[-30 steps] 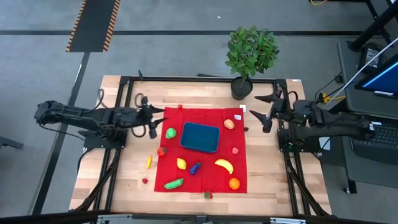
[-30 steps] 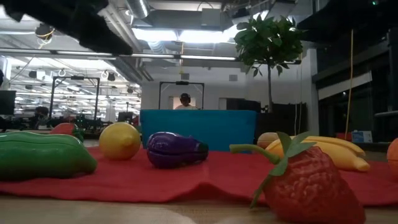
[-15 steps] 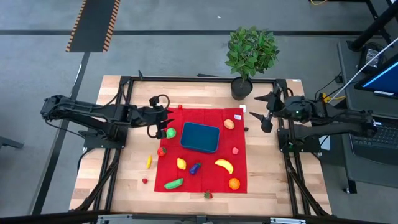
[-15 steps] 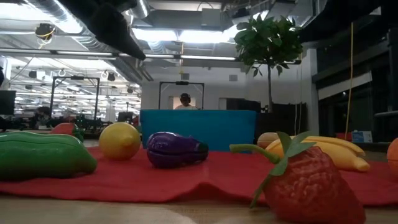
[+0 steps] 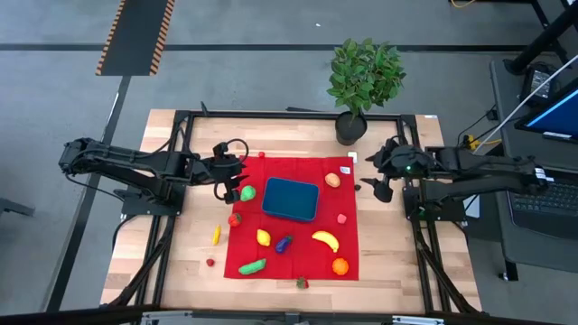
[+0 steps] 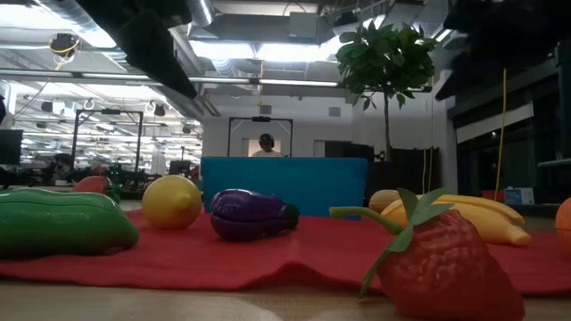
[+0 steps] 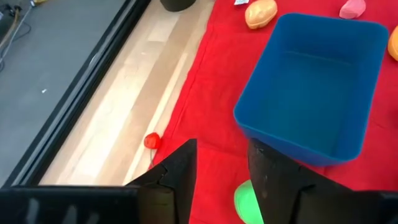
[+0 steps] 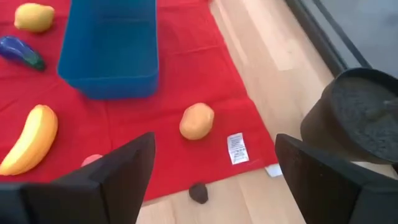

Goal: Pick and placing Produce into tupperware
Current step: Put the blackberry into the blue bin

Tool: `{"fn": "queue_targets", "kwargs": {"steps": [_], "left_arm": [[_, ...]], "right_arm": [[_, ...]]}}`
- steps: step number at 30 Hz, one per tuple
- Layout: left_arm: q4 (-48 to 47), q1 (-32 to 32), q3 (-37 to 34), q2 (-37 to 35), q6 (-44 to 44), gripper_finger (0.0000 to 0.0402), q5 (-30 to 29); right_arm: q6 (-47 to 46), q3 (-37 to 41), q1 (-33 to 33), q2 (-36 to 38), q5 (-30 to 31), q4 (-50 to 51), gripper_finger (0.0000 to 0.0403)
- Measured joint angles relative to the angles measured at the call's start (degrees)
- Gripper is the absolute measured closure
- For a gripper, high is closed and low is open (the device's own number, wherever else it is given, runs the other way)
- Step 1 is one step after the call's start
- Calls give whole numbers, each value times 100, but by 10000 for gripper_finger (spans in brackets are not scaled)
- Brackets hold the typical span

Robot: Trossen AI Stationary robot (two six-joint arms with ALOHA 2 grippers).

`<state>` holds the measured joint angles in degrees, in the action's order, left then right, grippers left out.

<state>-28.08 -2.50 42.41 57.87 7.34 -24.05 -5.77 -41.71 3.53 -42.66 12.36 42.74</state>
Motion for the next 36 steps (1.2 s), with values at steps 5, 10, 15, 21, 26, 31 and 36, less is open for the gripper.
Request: {"fn": "queue_targets", "kwargs": {"steps": [5,10,15,21,26,31,36], "left_arm": [[0,2,0,0,6,273,21],[-37,0,0,0,23,276,120],[-464,0,0,0,335,280,127],[-905,2,-5,0,617,287,125],[-808,0,-143,0,678,295,122],[-622,2,-461,0,760,303,107],[-246,2,-766,-1,757,311,103]], "right_arm": [[-27,0,0,-231,-187,2,72],[-130,0,0,-587,-193,5,72],[-131,0,0,-1004,-193,13,72],[-146,0,0,-1488,-193,26,72],[-304,0,1,-1801,-165,112,72],[-305,0,11,-2078,-149,133,72],[-318,0,11,-2367,-146,137,72]]}}
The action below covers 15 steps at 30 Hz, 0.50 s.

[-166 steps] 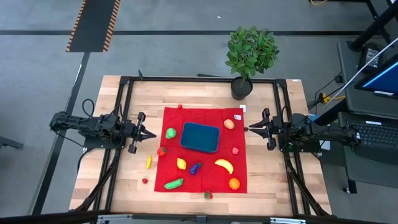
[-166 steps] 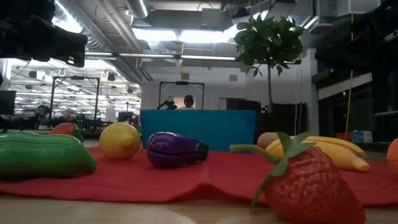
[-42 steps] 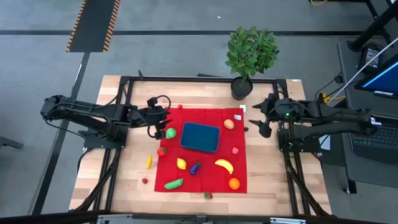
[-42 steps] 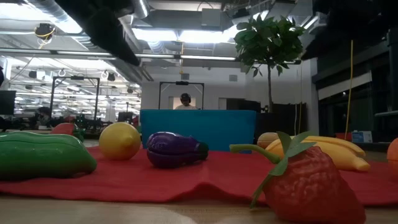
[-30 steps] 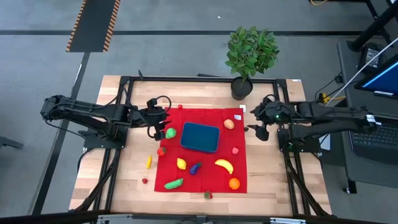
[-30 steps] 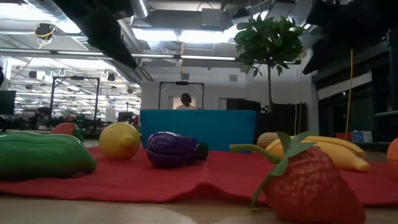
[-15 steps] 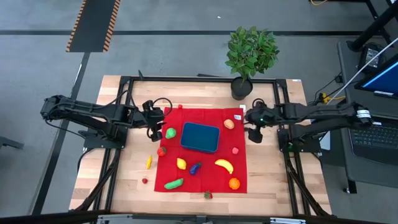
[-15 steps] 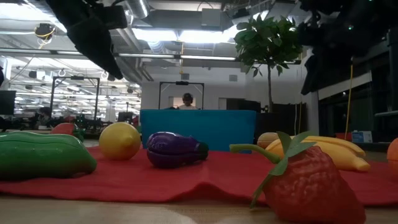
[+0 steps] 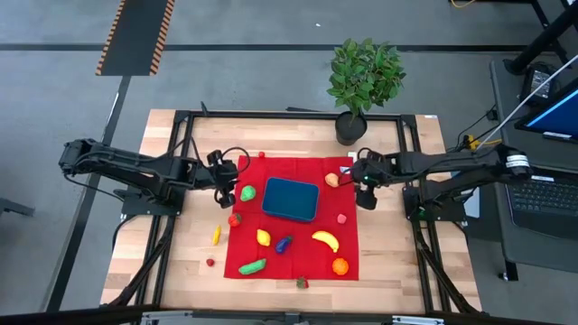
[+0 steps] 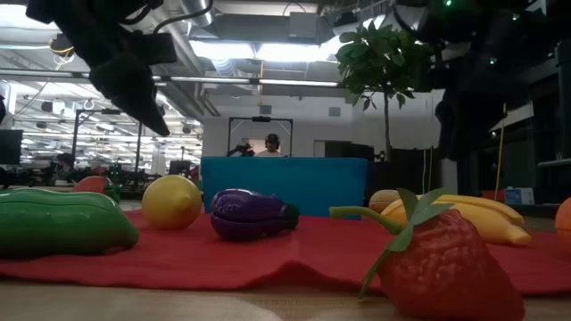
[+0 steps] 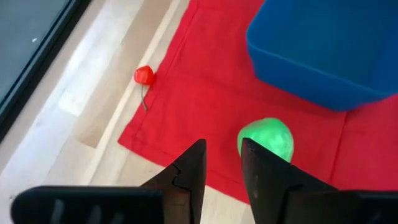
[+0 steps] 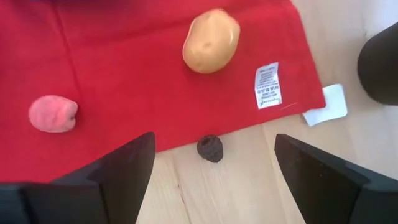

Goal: Pick and placing Produce into tupperware
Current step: Put the blackberry into the blue bin

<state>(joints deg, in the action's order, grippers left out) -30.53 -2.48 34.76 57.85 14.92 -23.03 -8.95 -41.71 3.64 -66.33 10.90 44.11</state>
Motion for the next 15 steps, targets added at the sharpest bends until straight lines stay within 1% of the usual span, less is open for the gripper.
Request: {"fn": "queue_targets", "kwargs": {"steps": [15], "left_arm": [[42,0,-78,-1,-44,332,-9]], "right_arm": [[26,0,0,-1078,12,18,72]]}}
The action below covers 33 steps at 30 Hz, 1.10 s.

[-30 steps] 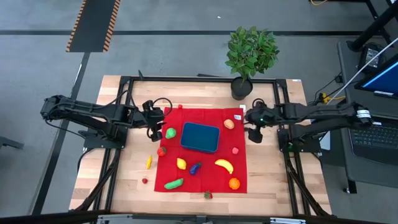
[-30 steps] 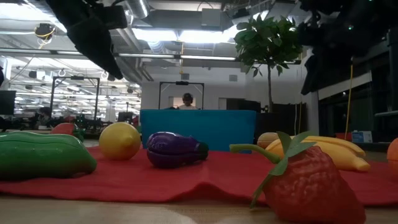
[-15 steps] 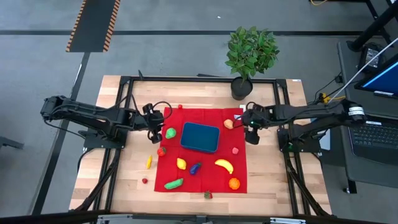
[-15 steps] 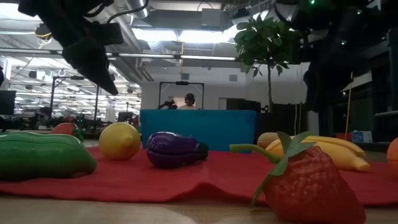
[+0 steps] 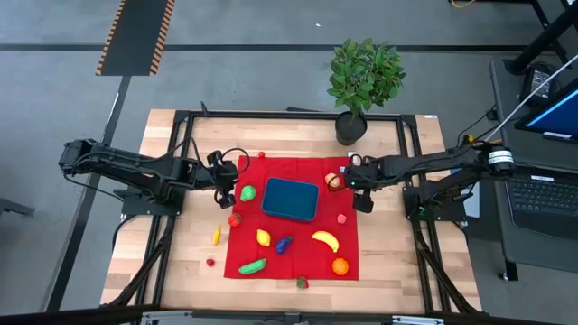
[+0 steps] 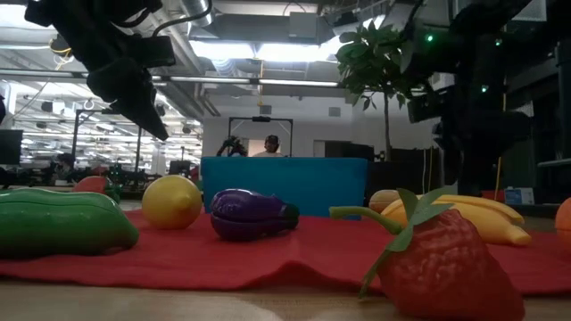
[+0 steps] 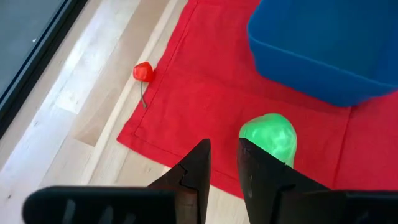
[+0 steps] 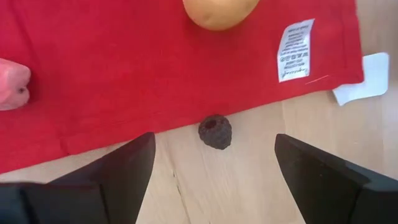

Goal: Pick and placing Produce into tupperware
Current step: Put the blackberry into the blue bin

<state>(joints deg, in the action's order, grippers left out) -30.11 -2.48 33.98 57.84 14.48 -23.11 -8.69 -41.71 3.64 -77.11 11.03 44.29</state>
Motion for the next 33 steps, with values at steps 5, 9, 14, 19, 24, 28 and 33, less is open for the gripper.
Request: {"fn": "queue_targets", "kwargs": {"steps": [5,9,14,19,24,28,33], "left_arm": [[8,0,-2,0,-2,339,-1],[13,0,-2,0,-4,345,-2],[13,0,-2,0,-4,354,-1],[13,0,-2,0,-5,363,-1],[13,0,-2,0,-7,372,-2],[13,-1,-2,0,-7,379,0],[13,0,-2,0,-7,389,0]], "right_arm": [[4,0,0,-300,3,-1,72],[-5,0,-2,-529,171,-3,72],[-9,0,0,-738,249,-50,72],[-2,0,0,-896,248,-72,72],[5,0,0,-987,247,-279,80],[122,0,0,-996,249,-421,103],[186,0,0,-996,249,-322,132]]}}
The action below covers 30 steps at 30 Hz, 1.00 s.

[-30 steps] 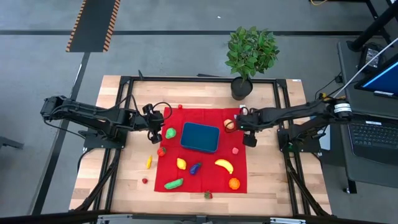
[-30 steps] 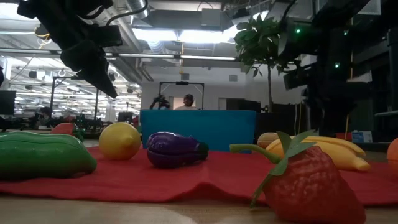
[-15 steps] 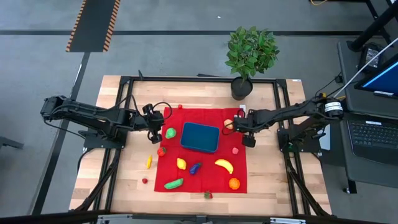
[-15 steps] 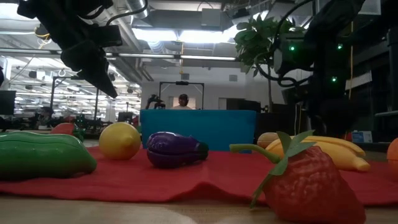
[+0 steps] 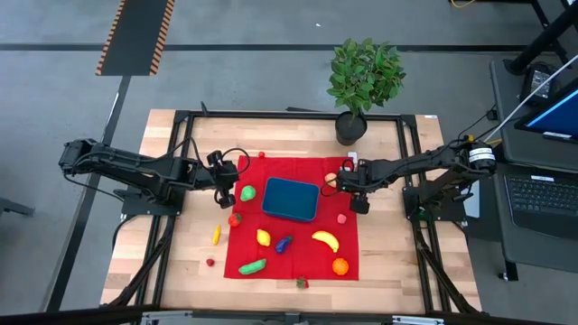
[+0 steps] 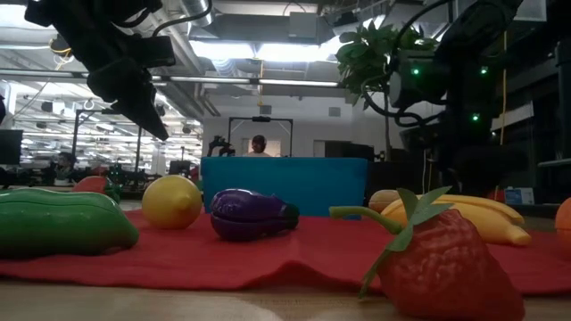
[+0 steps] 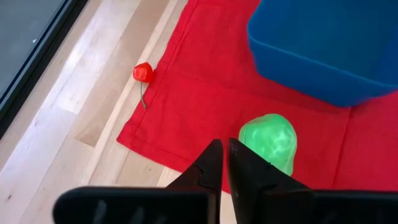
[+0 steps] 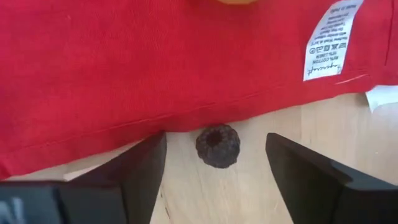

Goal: Pick and placing Produce into tupperware
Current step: Put the blackberry into the blue bin

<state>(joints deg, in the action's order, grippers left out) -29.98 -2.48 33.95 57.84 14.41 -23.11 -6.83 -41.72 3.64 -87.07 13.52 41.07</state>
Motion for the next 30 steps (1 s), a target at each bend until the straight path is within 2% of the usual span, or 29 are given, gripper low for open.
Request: {"fn": "queue_targets", "kwargs": {"steps": [9,30], "left_arm": [[0,-2,-2,0,0,400,0],[0,-1,-2,0,0,357,-35]], "right_arm": [[-19,0,0,2,2,61,163],[-24,-2,0,4,2,-25,219]]}}
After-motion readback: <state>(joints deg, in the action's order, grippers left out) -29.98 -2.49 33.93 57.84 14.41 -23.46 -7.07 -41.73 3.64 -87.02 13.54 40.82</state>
